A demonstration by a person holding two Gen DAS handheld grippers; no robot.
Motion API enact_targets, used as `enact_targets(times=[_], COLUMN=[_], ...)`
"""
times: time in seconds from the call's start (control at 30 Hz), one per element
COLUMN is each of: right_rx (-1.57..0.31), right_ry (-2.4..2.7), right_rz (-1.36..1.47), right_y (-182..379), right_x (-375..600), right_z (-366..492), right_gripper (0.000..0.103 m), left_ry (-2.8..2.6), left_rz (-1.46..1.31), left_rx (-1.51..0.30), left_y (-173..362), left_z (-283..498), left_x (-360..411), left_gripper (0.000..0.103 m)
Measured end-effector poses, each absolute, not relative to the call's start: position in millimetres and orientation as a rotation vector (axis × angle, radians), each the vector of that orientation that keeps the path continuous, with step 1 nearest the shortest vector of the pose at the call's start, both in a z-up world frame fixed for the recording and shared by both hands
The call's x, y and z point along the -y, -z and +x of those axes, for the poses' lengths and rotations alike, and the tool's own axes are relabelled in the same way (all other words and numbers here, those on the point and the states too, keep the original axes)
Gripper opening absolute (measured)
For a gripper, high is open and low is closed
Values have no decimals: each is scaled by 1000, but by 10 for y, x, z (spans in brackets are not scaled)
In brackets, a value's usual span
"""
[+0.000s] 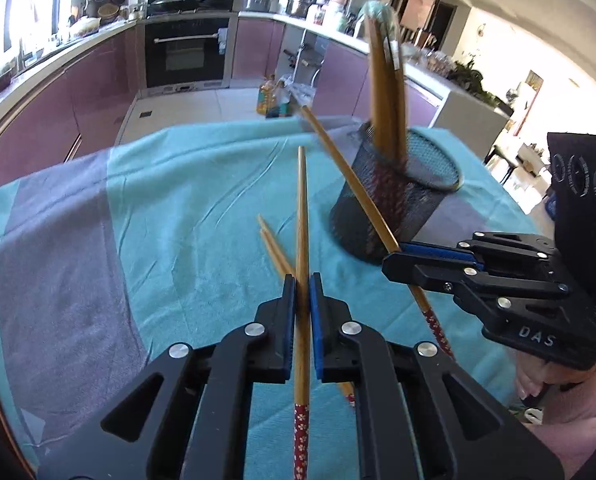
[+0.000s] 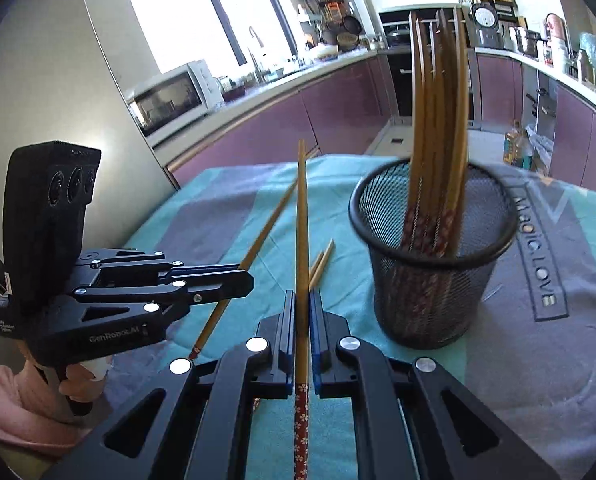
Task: Organize utensils
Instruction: 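Lift the chopstick upright with the right gripper and release it into the mesh cup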
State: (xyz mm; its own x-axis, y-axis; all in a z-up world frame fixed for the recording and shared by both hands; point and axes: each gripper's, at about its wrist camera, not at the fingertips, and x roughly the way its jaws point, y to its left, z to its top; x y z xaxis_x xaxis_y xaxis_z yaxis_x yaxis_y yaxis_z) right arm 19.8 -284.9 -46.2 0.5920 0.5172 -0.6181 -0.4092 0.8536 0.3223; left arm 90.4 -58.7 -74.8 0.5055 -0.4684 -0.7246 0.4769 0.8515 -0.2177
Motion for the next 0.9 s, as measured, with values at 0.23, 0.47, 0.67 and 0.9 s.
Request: enact_targets(times=[0.23, 0.47, 0.67, 0.9], right_rx=[-689, -625, -567, -474], right_ry=[-536, -517, -480, -401], right_rz=[179, 196, 202, 232], right_y=[215, 54, -76, -235], right_x=[3092, 3200, 3299, 3457], right_z=[93, 116, 175, 359], right_gripper=[6, 6, 6, 6], left_ry=[652, 696, 729, 760], left_rz=[-40, -75, -116, -141], left_rx=[-792, -718, -671, -605], left_y=[329, 17, -229, -543], left_z=[846, 789, 808, 895], left_x=[491, 453, 456, 536], left_gripper=[8, 8, 8, 8])
